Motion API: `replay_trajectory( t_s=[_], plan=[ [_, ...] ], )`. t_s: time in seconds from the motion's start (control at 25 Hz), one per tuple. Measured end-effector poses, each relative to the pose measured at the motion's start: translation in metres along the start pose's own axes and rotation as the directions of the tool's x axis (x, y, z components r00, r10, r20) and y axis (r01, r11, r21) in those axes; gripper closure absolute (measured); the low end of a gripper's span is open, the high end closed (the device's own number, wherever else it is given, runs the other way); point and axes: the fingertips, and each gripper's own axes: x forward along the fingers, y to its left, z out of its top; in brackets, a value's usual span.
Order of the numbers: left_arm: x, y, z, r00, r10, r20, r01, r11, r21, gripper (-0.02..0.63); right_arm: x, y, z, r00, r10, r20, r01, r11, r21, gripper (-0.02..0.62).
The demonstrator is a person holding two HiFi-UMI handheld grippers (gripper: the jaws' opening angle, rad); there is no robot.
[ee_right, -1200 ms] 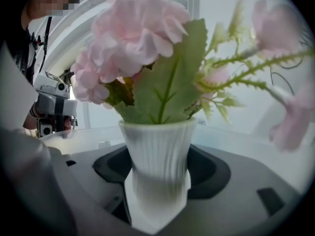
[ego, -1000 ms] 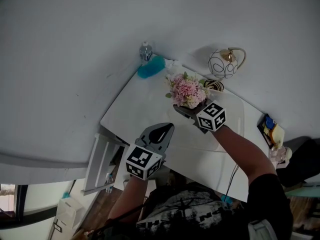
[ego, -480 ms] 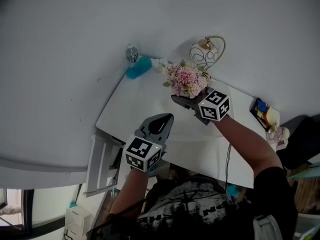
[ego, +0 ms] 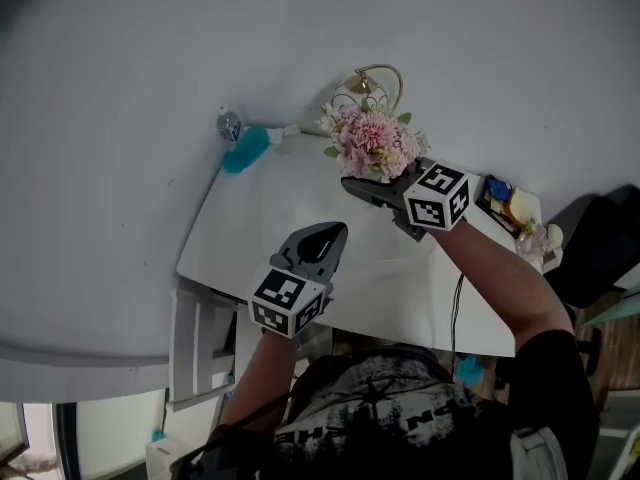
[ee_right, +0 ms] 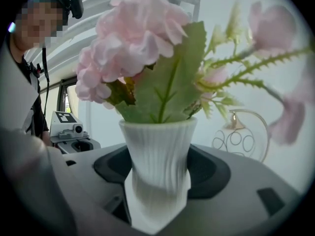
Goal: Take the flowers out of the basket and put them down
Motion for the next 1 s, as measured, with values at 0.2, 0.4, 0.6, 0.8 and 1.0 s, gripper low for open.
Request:
replay_trajectory(
  t_s=[0.2,0.4,0.6,0.8,1.0],
  plan=[
    [0.020,-0.025,0.004,0.999,-0.051,-0.004,0.051,0.999,0.019,0.594,-0.040,-0.008,0.021,0.998,-0.043,0.038,0.043,0.999,-0.011,0.262],
    [0.041,-0.055,0.010,0.994,-0.110,-0.015,0.110,0.993,0.037,0.594,-0.085,-0.018,0.051,0.993,-0.084,0.080,0.085,0.996,-0.009,0.262],
    [0.063,-0.090,0.013,0.984,-0.176,-0.016,0.176,0.983,0.051,0.594,-0.135,-0.023,0.076,0.985,-0.131,0.109,0.134,0.991,-0.022,0.262],
    [0.086,-0.157,0.018,0.974,-0.227,-0.017,0.227,0.971,0.074,0.594,-0.216,-0.025,0.076,0.974,-0.194,0.119,0.199,0.980,-0.026,0.262],
    [0.106,-0.176,0.017,0.953,-0.303,-0.015,0.303,0.950,0.070,0.594,-0.244,-0.040,0.056,0.959,-0.271,0.086,0.272,0.962,0.000,0.262]
  ],
)
